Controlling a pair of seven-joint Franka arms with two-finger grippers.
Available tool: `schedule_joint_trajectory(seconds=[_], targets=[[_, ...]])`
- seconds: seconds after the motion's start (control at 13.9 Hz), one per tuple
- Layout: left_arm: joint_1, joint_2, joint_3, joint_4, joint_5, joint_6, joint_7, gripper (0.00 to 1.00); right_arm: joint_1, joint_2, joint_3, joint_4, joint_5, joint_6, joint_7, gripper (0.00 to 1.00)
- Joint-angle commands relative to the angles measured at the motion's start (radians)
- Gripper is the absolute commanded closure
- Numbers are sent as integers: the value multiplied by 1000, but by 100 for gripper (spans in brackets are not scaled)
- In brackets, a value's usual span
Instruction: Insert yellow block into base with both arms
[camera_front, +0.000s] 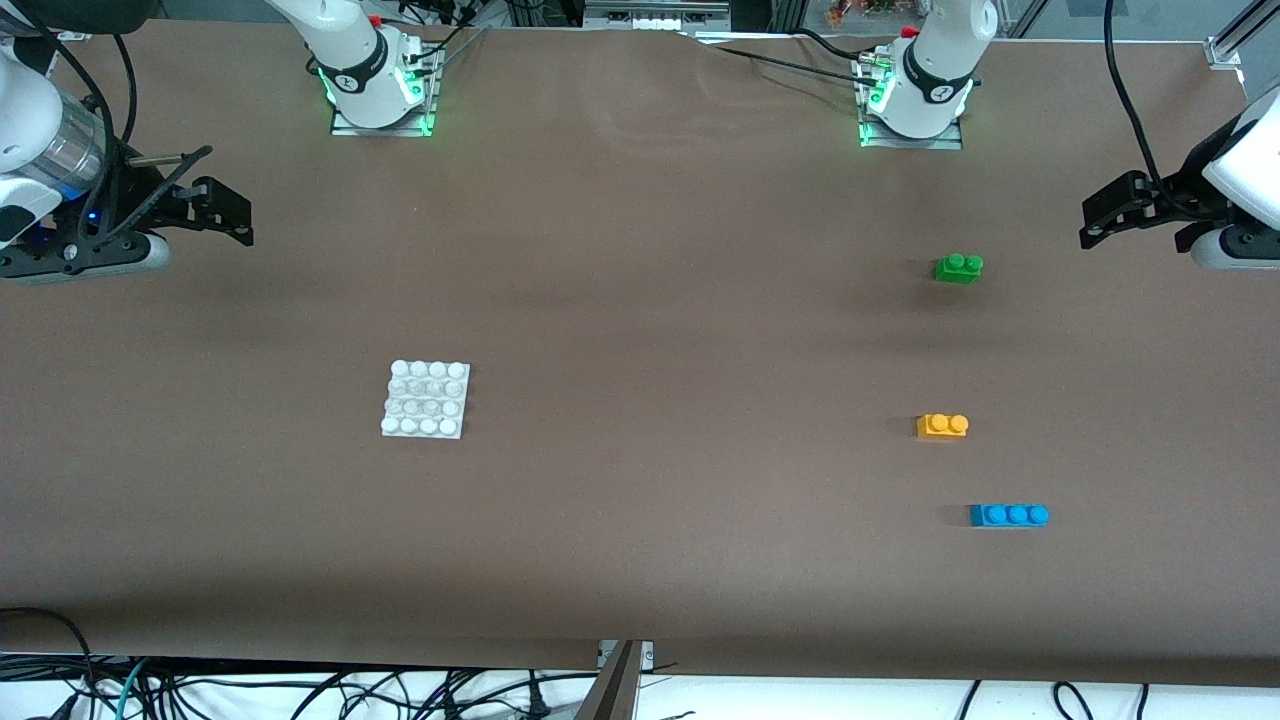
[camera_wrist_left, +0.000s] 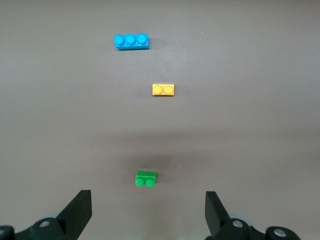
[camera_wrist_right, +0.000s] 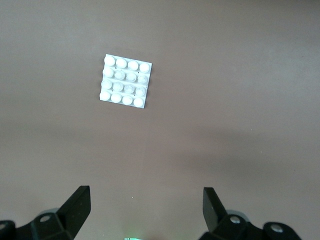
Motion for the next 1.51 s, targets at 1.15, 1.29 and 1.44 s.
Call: schedule_joint_trajectory(seconds=[1.15, 1.29, 1.44], targets=[[6, -8, -4, 8, 25, -10, 11, 0, -12, -9, 4, 10, -14, -4, -34, 1], [6, -7, -9, 17, 24, -8, 15, 0, -12, -9, 4, 8, -14, -3, -34, 1], [6, -2, -12, 17, 15, -5, 5, 0, -12, -9, 4, 7, -14, -3, -34, 1]])
